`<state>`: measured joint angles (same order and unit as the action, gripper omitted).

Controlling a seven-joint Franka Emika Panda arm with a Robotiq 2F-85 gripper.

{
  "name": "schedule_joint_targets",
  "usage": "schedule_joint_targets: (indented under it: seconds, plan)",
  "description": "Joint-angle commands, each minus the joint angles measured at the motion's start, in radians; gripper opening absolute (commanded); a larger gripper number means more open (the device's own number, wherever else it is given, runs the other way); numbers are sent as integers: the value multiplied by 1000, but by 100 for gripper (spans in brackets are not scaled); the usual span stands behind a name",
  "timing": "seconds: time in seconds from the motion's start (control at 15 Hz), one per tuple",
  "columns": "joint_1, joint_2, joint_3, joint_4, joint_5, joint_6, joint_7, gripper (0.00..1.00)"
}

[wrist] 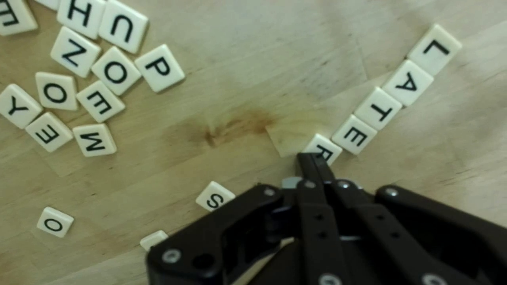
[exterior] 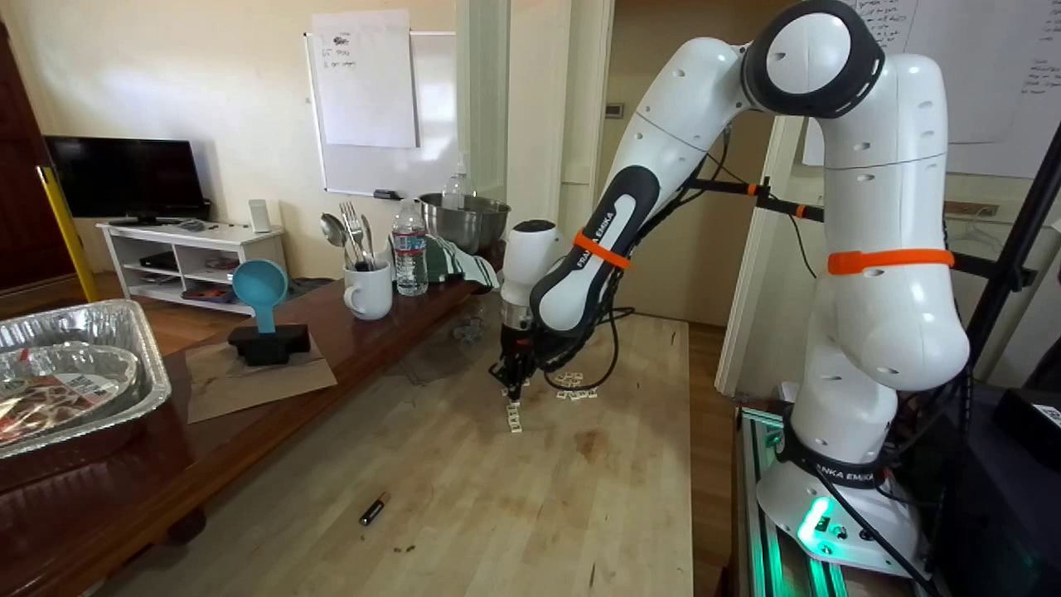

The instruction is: Create the word 'Later' using the letter tiles on the tabletop.

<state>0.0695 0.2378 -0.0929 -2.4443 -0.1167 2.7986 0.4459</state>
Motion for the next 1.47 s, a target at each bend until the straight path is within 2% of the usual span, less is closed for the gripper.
schedule_joint_targets:
  seconds: [0.0,0.8,1.4]
  plan:
    - [21,39,-7,16,22,22,22,0]
    - [16,12,-2,9,51,11,6,0]
    - [-15,-29,7,11,130,9,-30,0]
